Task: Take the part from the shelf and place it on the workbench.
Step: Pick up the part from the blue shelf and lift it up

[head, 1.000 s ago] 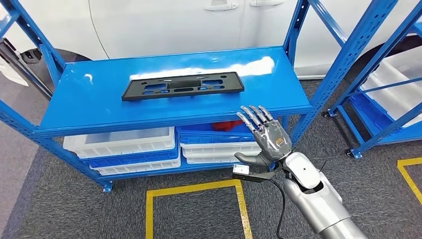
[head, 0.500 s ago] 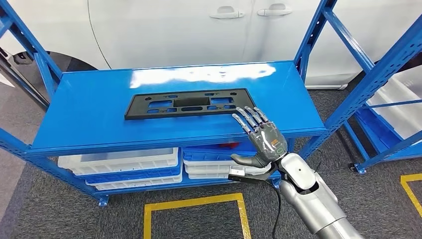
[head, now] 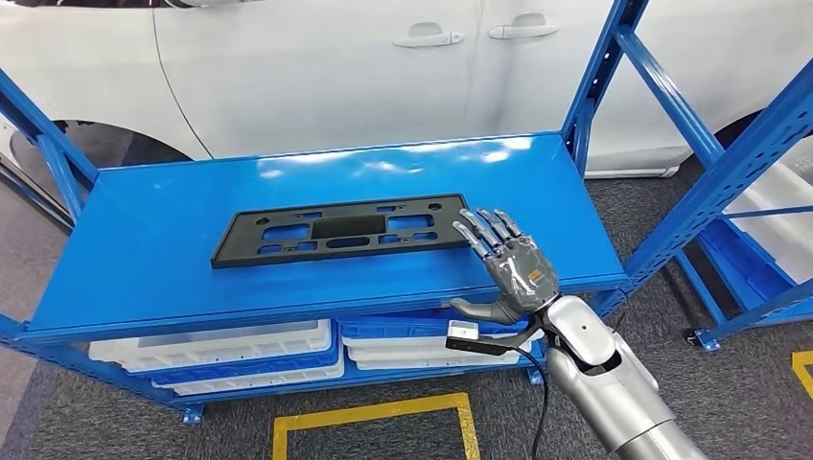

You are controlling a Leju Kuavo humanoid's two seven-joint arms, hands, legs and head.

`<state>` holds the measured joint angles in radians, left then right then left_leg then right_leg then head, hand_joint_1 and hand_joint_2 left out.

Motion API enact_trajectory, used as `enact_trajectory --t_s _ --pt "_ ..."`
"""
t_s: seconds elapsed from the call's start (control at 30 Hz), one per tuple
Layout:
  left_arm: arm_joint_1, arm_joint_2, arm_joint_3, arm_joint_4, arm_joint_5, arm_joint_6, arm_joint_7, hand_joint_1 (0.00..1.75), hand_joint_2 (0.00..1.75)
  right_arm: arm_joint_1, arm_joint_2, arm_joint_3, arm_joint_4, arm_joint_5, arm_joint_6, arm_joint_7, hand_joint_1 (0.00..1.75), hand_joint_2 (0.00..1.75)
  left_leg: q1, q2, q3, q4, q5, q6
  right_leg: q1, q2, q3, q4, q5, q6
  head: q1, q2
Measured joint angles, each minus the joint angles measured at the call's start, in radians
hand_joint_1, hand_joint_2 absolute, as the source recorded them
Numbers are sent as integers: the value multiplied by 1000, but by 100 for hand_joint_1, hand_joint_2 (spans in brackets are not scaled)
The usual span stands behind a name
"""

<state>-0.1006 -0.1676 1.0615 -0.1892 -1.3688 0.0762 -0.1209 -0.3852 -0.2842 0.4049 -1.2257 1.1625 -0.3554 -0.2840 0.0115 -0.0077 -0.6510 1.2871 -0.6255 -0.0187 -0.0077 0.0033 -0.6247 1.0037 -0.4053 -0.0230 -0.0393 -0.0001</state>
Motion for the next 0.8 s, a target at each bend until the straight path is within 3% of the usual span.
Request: enact_trajectory --t_s 0.03,0.07,0.13,0.2,0.3,0.37,0.4,0.47,0.53,0.57,0.67,0.73,0.8 --pt "0 0 0 0 1 0 -1 0 0 0 0 0 0 0 2 -2 0 0 0 0 -15 6 10 -1 1 1 4 0 -4 0 0 0" --pt "0 0 0 0 2 0 -1 0 0 -1 0 1 0 0 4 -3 0 0 0 0 -11 -26 42 1 1 2 10 0 -7 1 0 0" --pt "-1 0 0 0 2 0 -2 0 0 -7 0 2 0 2 9 -6 0 0 -1 1 29 -157 133 7 2 2 22 0 -15 6 0 0" --pt "-3 0 0 0 3 -1 -4 0 0 -15 0 5 0 4 14 -9 0 0 -5 1 58 -255 174 18 4 3 24 2 -19 14 0 0" --pt "-2 0 0 0 5 -4 -6 0 0 -23 0 16 0 5 18 -12 0 0 -7 0 61 -274 185 35 6 2 17 4 -21 31 0 0" --pt "-4 0 1 0 6 -4 -7 0 0 -27 1 24 0 5 18 -14 0 0 -4 0 62 -280 192 45 3 1 6 33 -44 42 0 0" --pt "-5 0 1 0 6 -5 -8 0 0 -30 2 27 0 5 18 -15 0 0 -2 1 63 -282 194 49 2 1 -10 69 -68 46 0 0" --pt "-5 0 1 0 6 -5 -9 0 0 -33 2 39 1 5 18 -18 0 0 -3 0 63 -282 194 52 0 0 -67 195 -130 52 0 0" --pt "-4 0 1 0 7 -6 -9 0 0 -31 2 53 3 4 20 -22 0 0 -4 0 63 -281 192 53 -2 0 -109 282 -154 54 0 0" --pt "-4 0 1 0 7 -6 -9 0 0 -31 3 60 4 2 21 -25 0 0 -4 -1 64 -280 192 53 -2 0 -103 269 -137 53 0 0" --pt "-5 -1 1 0 6 -8 -9 0 0 -40 6 76 4 -2 28 -31 0 0 -6 -3 67 -278 188 48 0 -1 -5 72 -45 41 0 0" --pt "-5 -2 1 0 5 -9 -10 0 0 -49 10 88 4 -2 32 -33 0 0 -8 -3 68 -277 185 41 6 -1 29 4 -29 34 0 0" --pt "-6 -3 1 0 5 -11 -10 0 0 -56 16 103 8 -1 35 -35 0 0 -9 -2 70 -279 184 30 8 0 31 -2 -29 26 0 0"
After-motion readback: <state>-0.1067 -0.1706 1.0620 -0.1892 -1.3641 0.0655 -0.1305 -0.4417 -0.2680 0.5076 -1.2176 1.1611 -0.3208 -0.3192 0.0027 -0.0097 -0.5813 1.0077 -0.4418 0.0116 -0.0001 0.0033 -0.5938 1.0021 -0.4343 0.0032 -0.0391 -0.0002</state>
